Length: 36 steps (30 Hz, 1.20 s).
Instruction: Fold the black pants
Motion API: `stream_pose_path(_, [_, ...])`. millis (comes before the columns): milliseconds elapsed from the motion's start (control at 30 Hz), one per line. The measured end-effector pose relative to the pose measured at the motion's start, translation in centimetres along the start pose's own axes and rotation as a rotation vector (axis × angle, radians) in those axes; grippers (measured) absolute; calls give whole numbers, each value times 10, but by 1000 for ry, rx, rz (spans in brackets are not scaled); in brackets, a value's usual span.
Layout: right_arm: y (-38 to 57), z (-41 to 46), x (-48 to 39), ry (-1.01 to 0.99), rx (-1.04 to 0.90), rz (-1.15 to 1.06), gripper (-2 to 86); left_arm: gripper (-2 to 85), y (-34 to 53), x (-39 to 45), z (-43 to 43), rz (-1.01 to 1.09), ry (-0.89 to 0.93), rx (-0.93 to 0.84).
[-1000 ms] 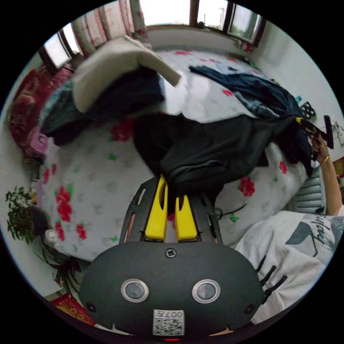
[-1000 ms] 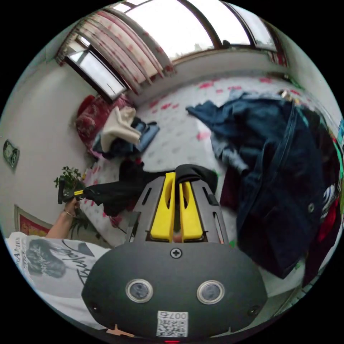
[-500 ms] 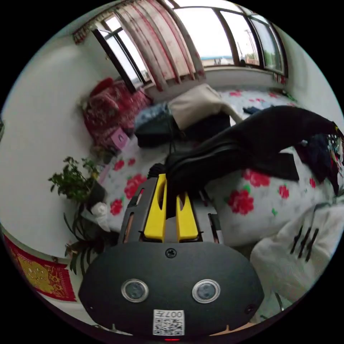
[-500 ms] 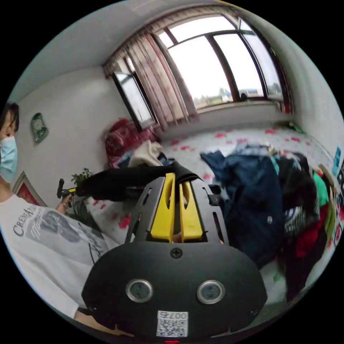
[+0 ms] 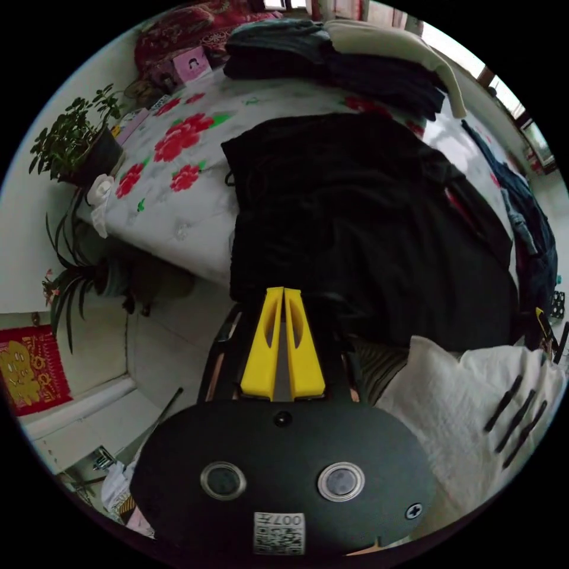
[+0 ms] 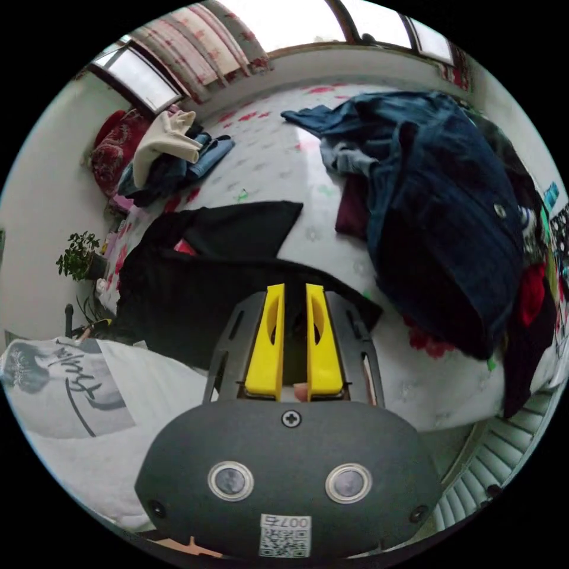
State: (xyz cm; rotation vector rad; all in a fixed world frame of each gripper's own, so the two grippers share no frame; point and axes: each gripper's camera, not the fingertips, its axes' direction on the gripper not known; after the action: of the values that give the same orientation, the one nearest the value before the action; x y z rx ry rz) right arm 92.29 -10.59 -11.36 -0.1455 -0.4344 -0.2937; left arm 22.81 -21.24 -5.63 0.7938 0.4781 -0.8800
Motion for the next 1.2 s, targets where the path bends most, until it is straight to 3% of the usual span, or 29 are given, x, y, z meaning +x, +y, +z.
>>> stream_pose_path(167, [-97, 41, -48, 23, -54, -152, 61, -8, -71, 26, 9, 47, 33, 12])
stream_pose_path(467, [-219, 144, -103, 189, -311, -325, 95, -10, -170, 68, 90, 73, -76, -276])
stream_pose_path(533, [-231, 165, -108, 222, -372, -341, 96, -10, -177, 79, 93, 116, -115, -253])
stream_pose_path(733, [-264, 188, -137, 272, -524, -511, 19, -10, -187, 96, 102, 180, -194, -256])
stream_pose_path(967, [-280, 4, -192, 479, 421, -673, 1, -10, -191, 108, 111, 180, -251, -245])
stream_pose_path(1033, [-272, -12, -189, 506, 471, -681, 0, -10, -192, 114, 114, 183, -278, -240])
stream_pose_path(1200, [-271, 33, -134, 362, 93, -504, 6, -10, -193, 125, 122, 224, -338, -244])
